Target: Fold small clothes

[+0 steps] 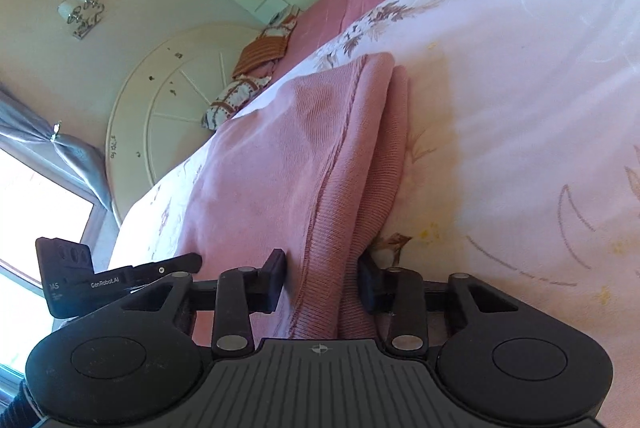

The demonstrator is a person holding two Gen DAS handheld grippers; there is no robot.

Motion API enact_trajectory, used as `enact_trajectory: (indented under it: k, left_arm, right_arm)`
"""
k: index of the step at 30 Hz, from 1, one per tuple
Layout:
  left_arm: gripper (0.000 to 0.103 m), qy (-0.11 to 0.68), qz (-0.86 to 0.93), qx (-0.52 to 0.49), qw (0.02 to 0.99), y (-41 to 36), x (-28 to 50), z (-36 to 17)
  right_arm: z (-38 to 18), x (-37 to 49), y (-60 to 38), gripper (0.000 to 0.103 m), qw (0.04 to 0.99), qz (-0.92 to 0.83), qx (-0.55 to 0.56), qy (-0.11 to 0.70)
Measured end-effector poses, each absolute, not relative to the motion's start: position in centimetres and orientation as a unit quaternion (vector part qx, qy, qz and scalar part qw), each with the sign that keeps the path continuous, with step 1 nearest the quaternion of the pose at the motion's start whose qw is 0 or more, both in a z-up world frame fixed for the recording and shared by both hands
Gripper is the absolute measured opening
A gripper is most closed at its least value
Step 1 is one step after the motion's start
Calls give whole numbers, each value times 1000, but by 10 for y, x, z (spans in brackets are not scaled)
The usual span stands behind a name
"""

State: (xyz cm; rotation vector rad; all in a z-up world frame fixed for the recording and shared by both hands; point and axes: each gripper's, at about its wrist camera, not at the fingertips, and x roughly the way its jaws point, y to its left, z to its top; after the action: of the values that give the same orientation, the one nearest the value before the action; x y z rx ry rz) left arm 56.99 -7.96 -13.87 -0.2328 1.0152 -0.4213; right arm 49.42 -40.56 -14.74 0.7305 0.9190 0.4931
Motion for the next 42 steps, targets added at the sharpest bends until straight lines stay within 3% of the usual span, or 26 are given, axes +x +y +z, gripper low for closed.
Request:
enact_trajectory:
  k: [4, 5, 8, 20, 31, 42]
  left_arm:
    - [53, 468, -185, -38, 863, -110, 565, -129]
    - [48, 464, -185, -23, 866, -114, 563, -126]
    - [40, 453, -183, 12, 872, -122, 557, -117]
    - [36, 380, -225, 87, 893, -120, 522, -69]
    - [36, 360, -208, 89, 905, 30, 484, -34]
    - [36, 403, -149, 53, 902, 172, 454, -57]
  right_arm:
    - [-132, 497, -375, 36, 840, 207, 259, 430]
    - [-127, 497, -365, 25, 850, 197, 230, 430]
    - [-116, 492, -335, 22, 876, 178, 149, 423]
    - [-69, 452, -275, 21, 924, 124, 16, 360]
    - [-33, 430, -138, 21, 935, 139, -7, 325]
    - [-65, 440, 20, 21, 912, 216, -10, 350]
